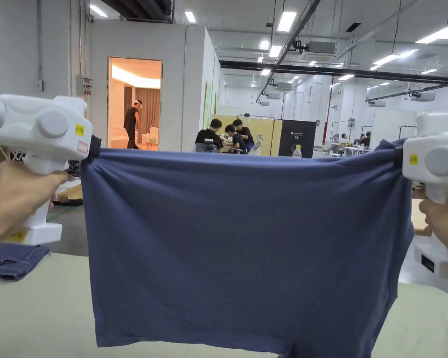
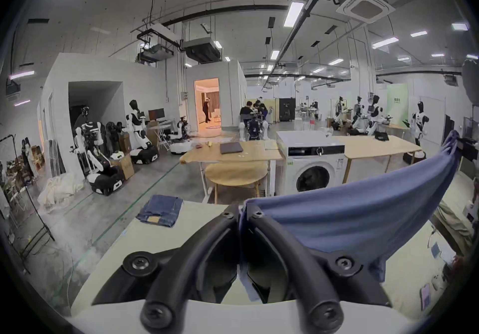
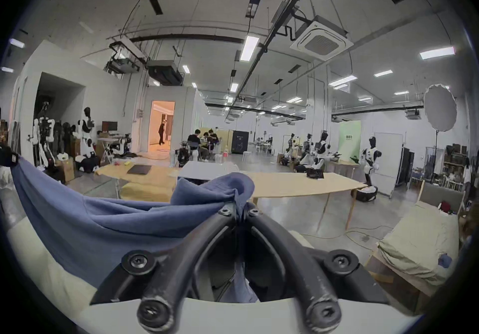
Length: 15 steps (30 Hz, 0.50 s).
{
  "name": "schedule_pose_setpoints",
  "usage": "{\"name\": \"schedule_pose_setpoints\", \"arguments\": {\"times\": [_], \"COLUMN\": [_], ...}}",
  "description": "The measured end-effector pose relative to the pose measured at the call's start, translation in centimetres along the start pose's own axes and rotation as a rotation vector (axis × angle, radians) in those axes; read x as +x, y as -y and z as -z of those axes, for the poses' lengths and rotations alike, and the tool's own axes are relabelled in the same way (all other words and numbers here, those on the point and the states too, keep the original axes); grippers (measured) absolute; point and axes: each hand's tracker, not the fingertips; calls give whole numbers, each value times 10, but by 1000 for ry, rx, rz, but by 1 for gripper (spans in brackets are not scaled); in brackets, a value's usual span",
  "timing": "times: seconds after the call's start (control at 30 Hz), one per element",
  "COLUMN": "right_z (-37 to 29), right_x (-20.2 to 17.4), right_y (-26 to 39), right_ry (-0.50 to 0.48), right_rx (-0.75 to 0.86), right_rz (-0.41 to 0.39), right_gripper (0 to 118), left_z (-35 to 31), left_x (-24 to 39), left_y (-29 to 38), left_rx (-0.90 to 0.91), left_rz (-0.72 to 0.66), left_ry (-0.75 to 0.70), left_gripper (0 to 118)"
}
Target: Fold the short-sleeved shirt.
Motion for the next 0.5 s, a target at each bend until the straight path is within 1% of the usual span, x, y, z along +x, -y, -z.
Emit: {"name": "schedule_pose_setpoints", "arguments": {"times": [0.2,0.3,0.4,0.5], "right_z": [-49,-83,-122,-161], "right_x": [-1,3,11,21], "right_y": [71,96,114,129], "right_ry": [-20,-28,-26,-31], "right_rx": [-79,-101,-105,-122], "right_rz": [-44,-58,-53,-24], "right_gripper": [1,1,1,1], "left_z": [-14,-41,-75,-106], "left_x": [-8,-15,-18,-18], "left_y": [85,116,139,158], "left_rx": [-86,-94,-90,-84], "left_rz": [-1,-17,-31,-20], "left_ry": [42,52,68,73], "left_gripper": [0,0,0,0]}}
